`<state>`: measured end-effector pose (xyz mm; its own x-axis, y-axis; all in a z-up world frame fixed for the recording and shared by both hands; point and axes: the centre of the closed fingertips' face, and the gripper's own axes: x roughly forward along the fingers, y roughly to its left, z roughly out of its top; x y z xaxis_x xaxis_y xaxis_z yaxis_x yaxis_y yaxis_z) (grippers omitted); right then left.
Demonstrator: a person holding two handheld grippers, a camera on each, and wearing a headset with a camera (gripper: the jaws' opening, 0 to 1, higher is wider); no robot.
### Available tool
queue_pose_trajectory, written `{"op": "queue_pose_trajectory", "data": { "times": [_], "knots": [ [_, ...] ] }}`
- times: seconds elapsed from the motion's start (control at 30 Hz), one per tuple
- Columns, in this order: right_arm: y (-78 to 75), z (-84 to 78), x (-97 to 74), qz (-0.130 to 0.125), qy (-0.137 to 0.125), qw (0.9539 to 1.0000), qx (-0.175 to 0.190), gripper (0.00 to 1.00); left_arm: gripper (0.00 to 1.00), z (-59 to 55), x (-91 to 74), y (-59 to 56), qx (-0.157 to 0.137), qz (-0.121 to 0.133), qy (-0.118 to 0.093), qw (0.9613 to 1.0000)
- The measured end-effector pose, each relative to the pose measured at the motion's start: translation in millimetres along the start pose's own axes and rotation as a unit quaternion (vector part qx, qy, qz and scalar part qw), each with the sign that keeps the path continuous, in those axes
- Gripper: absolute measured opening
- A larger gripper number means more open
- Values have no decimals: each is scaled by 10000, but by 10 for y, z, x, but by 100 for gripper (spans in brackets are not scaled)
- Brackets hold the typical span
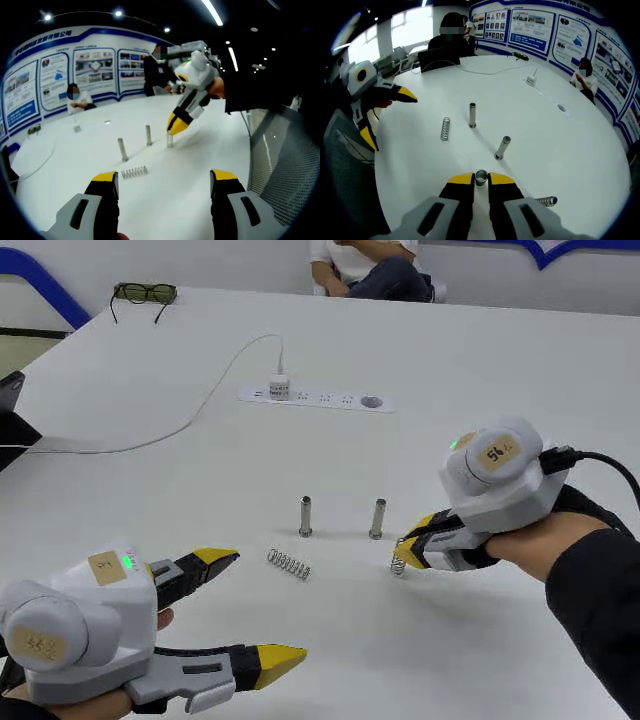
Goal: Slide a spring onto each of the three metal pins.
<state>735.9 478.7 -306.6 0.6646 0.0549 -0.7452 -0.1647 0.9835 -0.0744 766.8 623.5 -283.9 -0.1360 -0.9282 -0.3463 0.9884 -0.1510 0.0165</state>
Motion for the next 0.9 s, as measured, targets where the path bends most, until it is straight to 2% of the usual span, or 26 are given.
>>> {"op": "queue_pose_trajectory", "data": {
  "times": [0.9],
  "knots": [
    [-33, 121, -106, -76, -34, 10000, 2, 12, 76, -17, 0, 20, -62, 8, -75, 10000]
  ]
}}
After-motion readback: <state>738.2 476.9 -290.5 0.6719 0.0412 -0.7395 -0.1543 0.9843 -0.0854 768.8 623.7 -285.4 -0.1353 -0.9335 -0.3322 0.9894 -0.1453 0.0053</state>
